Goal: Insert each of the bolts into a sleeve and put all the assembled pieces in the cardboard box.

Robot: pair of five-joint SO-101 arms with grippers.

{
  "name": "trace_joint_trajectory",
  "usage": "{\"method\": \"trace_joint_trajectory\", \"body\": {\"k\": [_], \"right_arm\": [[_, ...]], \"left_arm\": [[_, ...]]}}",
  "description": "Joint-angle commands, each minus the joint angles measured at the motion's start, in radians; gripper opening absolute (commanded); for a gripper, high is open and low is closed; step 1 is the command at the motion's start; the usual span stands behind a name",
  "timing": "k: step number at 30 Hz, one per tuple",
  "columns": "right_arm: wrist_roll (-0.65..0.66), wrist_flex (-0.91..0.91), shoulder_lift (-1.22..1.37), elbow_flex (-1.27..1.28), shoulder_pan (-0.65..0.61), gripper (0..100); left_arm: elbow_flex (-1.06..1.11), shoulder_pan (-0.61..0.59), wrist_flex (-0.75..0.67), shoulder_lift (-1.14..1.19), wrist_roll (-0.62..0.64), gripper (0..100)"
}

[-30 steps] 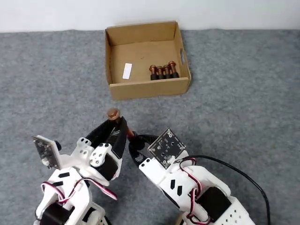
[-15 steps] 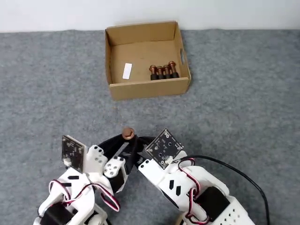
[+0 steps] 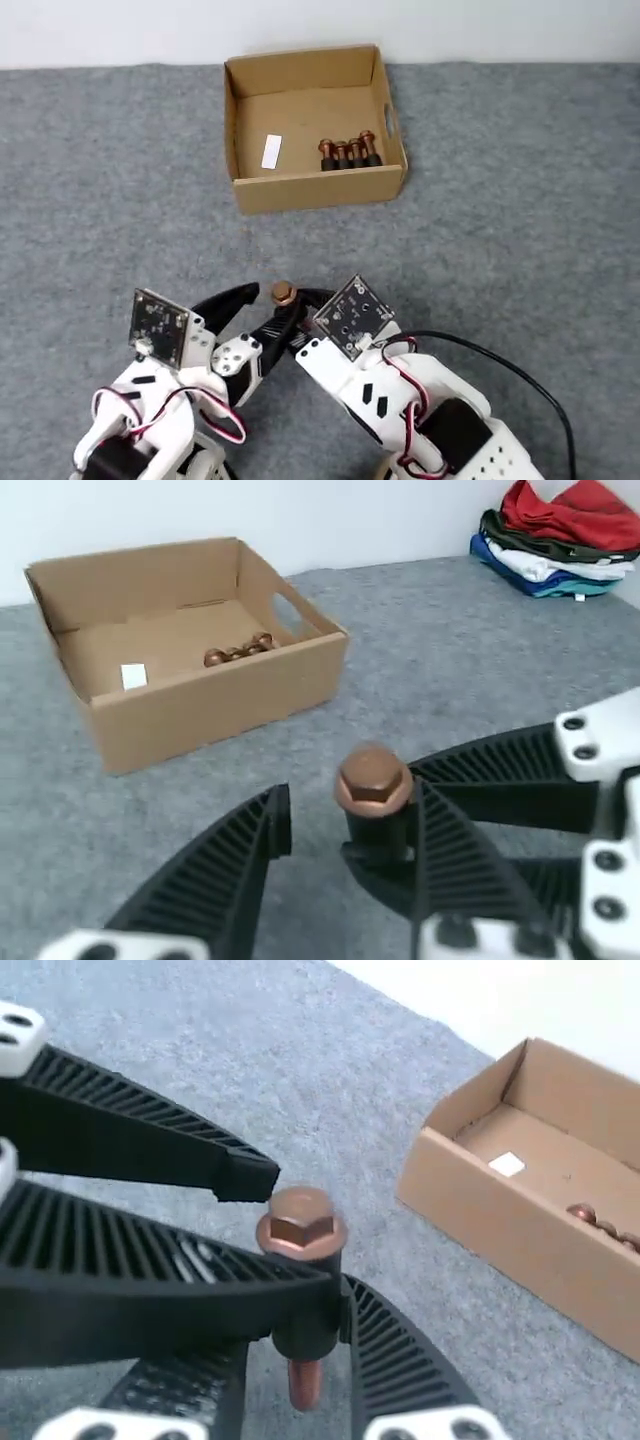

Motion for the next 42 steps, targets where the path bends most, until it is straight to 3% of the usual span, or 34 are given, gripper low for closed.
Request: {"method": "trace_joint_trajectory", "body": {"k": [1, 8, 12, 14, 20, 27, 32, 42], "right_arm": [[0.005, -0.025, -0.008, -0.077, 0.001, 0.9], [0.003, -0.019, -0.002, -0.074, 0.001, 0.9], [0.0, -0.018, -0.001, -0.074, 0.077, 0.9], [-0.021, -0.028, -0.001, -0.078, 0.15, 0.9], [-0.245, 0.012, 0.081, -0.161, 0.325, 0.8], [-0.365, 0.022, 0.464, -0.493, 0.45, 0.8], [-0.261, 0.021, 0.812, -0.79, 0.466, 0.8], [0.101, 0.019, 1.434, -1.332, 0.481, 0.9]], "left_arm": [[-0.102, -0.018, 0.011, 0.0, -0.008, 18], [-0.268, -0.026, 0.061, 0.02, 0.057, 16], [-0.302, -0.183, 0.029, 0.048, 0.064, 1], [-0.282, -0.285, 0.025, 0.049, 0.043, 1], [0.002, -0.473, 0.017, 0.046, -0.077, 0], [0.297, -0.543, -0.038, 0.046, -0.316, 0], [0.458, -0.537, -0.161, 0.046, -0.382, 0], [0.456, -0.542, -0.123, 0.046, -0.388, 1]]}}
